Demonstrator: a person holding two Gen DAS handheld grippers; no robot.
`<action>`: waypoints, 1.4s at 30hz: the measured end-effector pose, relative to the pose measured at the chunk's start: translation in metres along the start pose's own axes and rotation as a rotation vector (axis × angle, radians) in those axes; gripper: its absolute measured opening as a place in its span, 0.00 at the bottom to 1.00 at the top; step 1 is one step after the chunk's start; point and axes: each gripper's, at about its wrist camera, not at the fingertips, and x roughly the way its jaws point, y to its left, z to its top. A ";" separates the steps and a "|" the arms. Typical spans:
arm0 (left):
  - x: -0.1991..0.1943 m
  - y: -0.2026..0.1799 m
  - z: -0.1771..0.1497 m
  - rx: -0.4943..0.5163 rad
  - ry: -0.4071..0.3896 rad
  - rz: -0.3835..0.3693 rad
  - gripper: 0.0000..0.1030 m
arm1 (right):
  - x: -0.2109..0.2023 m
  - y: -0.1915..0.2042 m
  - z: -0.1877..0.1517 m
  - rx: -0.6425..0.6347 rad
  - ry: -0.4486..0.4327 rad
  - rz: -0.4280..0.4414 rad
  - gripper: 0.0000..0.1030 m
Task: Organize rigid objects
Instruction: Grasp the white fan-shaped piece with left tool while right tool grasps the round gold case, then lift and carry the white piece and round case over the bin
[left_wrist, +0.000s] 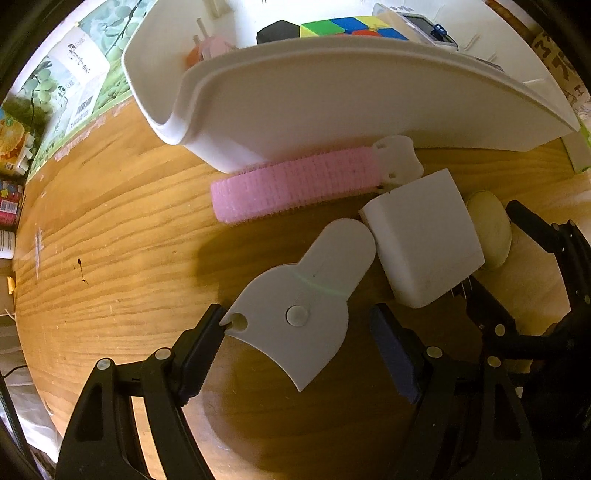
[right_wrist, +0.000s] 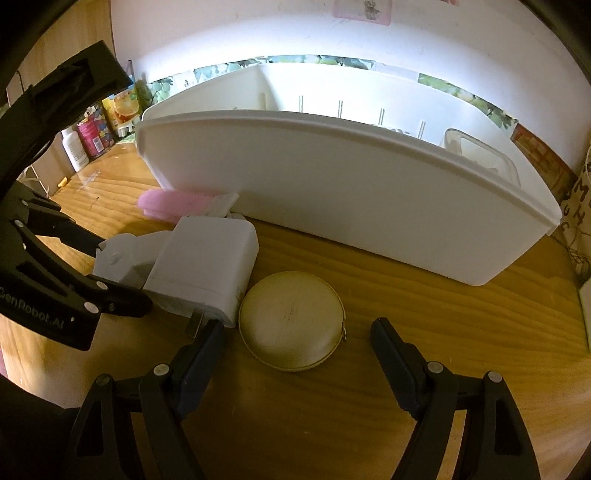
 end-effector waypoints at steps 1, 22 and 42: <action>-0.004 -0.002 -0.003 -0.003 -0.004 0.001 0.77 | 0.000 0.000 0.000 -0.002 -0.001 0.002 0.78; 0.000 -0.004 -0.038 -0.029 0.027 0.028 0.66 | -0.009 0.011 -0.001 -0.072 0.016 -0.004 0.54; -0.002 0.016 -0.118 -0.087 0.037 0.034 0.65 | -0.035 0.027 -0.026 -0.031 0.051 0.009 0.54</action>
